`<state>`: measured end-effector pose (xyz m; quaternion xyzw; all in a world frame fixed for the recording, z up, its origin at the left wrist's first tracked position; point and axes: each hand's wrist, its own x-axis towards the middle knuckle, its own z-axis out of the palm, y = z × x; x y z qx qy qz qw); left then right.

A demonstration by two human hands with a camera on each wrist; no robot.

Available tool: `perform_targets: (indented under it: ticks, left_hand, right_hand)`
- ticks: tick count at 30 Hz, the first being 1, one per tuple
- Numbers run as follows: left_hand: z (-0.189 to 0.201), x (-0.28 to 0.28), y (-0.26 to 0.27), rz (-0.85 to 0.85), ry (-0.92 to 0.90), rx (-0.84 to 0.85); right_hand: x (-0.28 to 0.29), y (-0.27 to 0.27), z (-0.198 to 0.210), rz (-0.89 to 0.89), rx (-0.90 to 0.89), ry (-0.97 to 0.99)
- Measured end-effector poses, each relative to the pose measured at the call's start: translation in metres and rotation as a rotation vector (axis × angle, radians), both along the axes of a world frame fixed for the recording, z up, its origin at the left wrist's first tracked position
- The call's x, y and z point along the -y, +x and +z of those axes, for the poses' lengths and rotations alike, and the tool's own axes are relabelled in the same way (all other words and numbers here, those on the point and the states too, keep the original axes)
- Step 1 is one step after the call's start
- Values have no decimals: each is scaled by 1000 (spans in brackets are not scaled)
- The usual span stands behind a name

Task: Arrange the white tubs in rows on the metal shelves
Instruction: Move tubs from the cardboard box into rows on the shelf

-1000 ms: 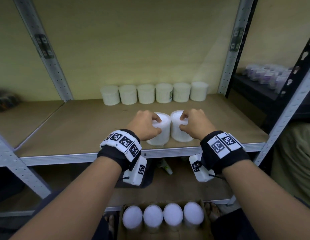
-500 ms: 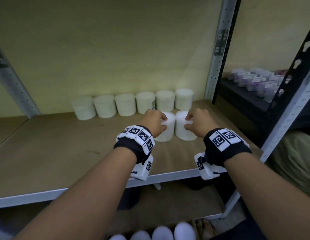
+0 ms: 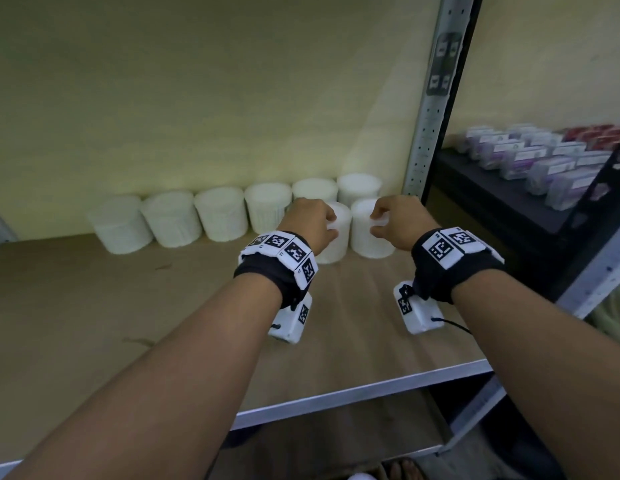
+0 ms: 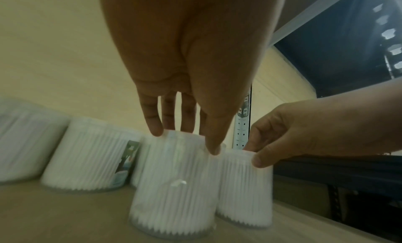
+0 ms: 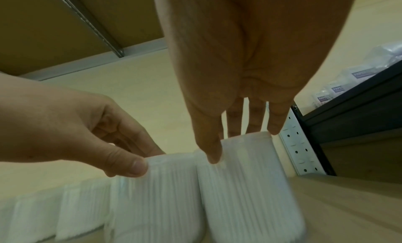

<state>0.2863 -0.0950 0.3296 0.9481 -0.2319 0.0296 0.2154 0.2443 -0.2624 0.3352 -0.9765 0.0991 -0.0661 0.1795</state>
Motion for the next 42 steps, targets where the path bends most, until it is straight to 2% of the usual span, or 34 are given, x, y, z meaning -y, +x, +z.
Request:
perform_targets:
  ticks: [9,15,19,30,36,39,42]
  left_hand:
    - [-5,6,11,0,3,26]
    - [-1,-2,-2,-27,30,-84]
    - [-1,-15,-24,-40,60,-89]
    - [5,-52,-120,-99,-44,-123]
    - [-22,-74,-176,-140,-82,-148]
    - [-40,-84,-200,-162,-107,-171]
    - [-62,-91,-215,-181,-58,-233]
  right_hand:
    - [4,16,-5,10,0,-25]
    - [2,0,-4,18,-67,-30]
    - [-3,-29,-3,2,-27,-12]
    - [-43,-129,-10,28,-13,57]
    - [-64,-184,-31,76,-9,79]
    - [-68,-205,-54,83,-19,150]
    - [-72,-219,-81,86,-61,169]
